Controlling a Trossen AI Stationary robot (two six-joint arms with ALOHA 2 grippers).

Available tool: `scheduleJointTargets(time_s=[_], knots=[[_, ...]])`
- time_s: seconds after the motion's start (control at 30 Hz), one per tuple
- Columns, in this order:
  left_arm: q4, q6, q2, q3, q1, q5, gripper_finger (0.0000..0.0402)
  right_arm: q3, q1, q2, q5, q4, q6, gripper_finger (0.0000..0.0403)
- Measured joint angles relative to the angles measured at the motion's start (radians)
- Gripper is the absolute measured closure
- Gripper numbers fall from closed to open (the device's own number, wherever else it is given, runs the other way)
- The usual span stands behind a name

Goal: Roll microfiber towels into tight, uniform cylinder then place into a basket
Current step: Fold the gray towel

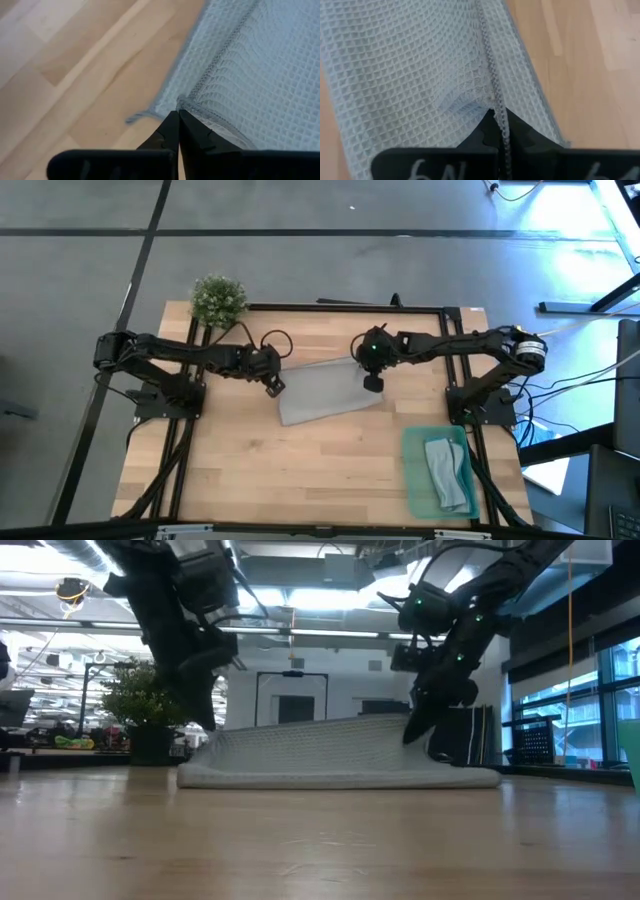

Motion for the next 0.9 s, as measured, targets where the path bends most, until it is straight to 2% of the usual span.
scheduleJointTargets(time_s=[0.13, 0.37, 0.53, 0.73, 0.8, 0.9], knots=[[0.01, 0.003, 0.0, 0.0, 0.023, 0.003, 0.0402, 0.0, -0.019, 0.001, -0.003, 0.007, -0.003, 0.0394], [0.014, 0.001, 0.0, -0.001, 0.044, 0.0, 0.0396, 0.0, -0.045, 0.001, -0.002, 0.005, 0.001, 0.0357], [0.025, 0.002, 0.0, -0.001, 0.056, -0.001, 0.0363, 0.0, -0.047, 0.001, 0.004, 0.012, 0.002, 0.032], [0.038, 0.0, 0.0, -0.001, 0.07, -0.029, 0.0326, 0.019, -0.047, 0.001, 0.019, -0.005, 0.014, 0.0256], [0.054, -0.005, 0.0, -0.001, 0.073, -0.012, 0.0325, 0.055, -0.044, 0.0, -0.037, -0.062, 0.071, 0.0241], [0.063, -0.006, 0.0, -0.001, 0.067, 0.084, 0.0327, 0.077, -0.032, -0.003, -0.308, -0.14, 0.128, 0.023]])
